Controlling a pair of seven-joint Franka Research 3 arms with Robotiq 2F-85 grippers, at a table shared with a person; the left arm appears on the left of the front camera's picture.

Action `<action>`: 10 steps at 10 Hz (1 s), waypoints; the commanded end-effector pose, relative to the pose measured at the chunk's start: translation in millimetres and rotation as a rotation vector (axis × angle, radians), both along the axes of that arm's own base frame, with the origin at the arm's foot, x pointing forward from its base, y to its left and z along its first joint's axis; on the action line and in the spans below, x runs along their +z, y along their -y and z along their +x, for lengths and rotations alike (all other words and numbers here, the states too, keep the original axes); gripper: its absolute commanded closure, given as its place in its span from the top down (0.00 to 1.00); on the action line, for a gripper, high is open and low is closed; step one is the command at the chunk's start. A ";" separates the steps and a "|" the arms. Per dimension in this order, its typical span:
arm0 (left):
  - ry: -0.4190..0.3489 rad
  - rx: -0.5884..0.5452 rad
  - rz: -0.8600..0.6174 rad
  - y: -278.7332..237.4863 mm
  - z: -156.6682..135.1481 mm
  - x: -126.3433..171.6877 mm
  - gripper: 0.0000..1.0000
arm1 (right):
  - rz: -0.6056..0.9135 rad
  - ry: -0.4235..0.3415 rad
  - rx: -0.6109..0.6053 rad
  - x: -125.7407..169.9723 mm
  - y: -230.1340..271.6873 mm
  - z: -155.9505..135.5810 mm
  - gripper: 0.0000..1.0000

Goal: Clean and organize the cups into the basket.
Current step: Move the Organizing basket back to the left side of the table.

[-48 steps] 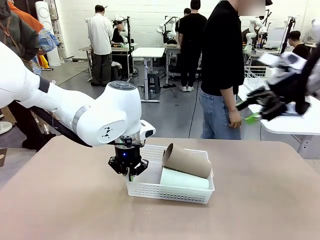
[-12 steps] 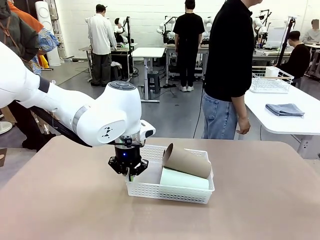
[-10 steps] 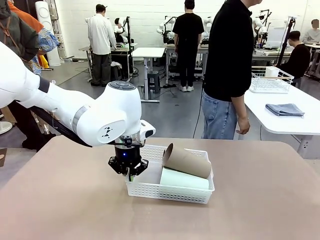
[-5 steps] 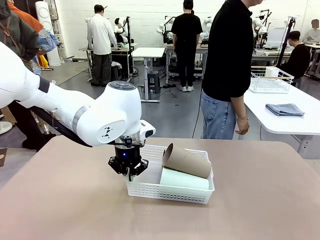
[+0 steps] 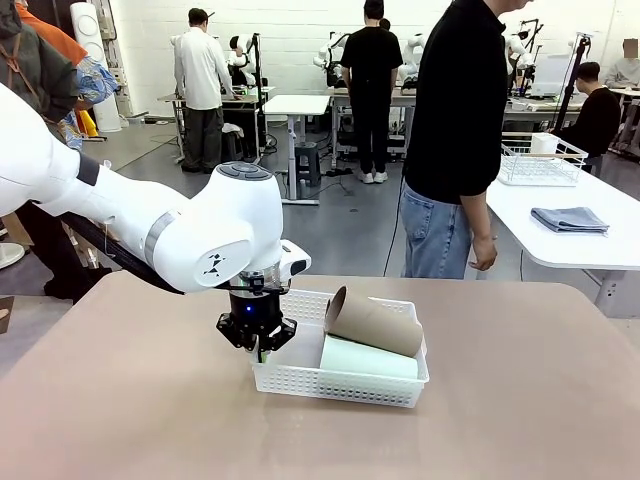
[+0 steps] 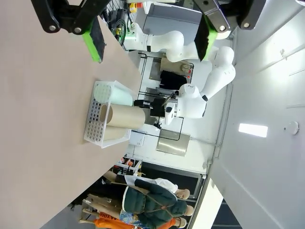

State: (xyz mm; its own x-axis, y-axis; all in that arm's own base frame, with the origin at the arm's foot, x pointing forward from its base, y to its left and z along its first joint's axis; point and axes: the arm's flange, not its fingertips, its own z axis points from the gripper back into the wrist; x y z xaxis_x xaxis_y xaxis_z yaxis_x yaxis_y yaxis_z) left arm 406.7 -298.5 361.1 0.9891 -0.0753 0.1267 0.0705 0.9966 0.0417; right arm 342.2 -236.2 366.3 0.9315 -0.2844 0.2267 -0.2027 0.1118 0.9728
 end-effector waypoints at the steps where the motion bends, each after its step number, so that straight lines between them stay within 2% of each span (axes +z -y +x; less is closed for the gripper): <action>1: -0.008 -0.021 0.008 -32.5 5.4 -0.7 0.04 | -0.002 -0.016 0.008 1.2 -0.5 -0.2 1.00; 2: 0.052 0.026 0.059 -67.3 5.0 3.9 0.04 | -0.002 -0.016 0.008 1.2 -0.5 -0.2 1.00; 3: 0.086 -0.013 0.078 -108.4 -0.4 14.9 0.04 | -0.002 -0.016 0.008 1.2 -0.5 -0.2 1.00; 6: 0.129 -0.018 0.047 -214.3 -12.3 35.1 0.04 | -0.002 -0.016 0.008 1.2 -0.5 -0.2 1.00; 7: 0.132 -0.002 0.011 -252.2 -13.3 37.9 0.04 | -0.002 -0.016 0.008 1.2 -0.5 -0.2 1.00; 9: 0.084 0.007 -0.067 -307.6 -9.9 36.3 0.04 | -0.002 -0.016 0.008 1.2 -0.5 -0.2 1.00; 10: 0.061 0.022 -0.056 -327.0 -7.3 33.3 0.04 | -0.002 -0.016 0.008 1.2 -0.5 -0.2 1.00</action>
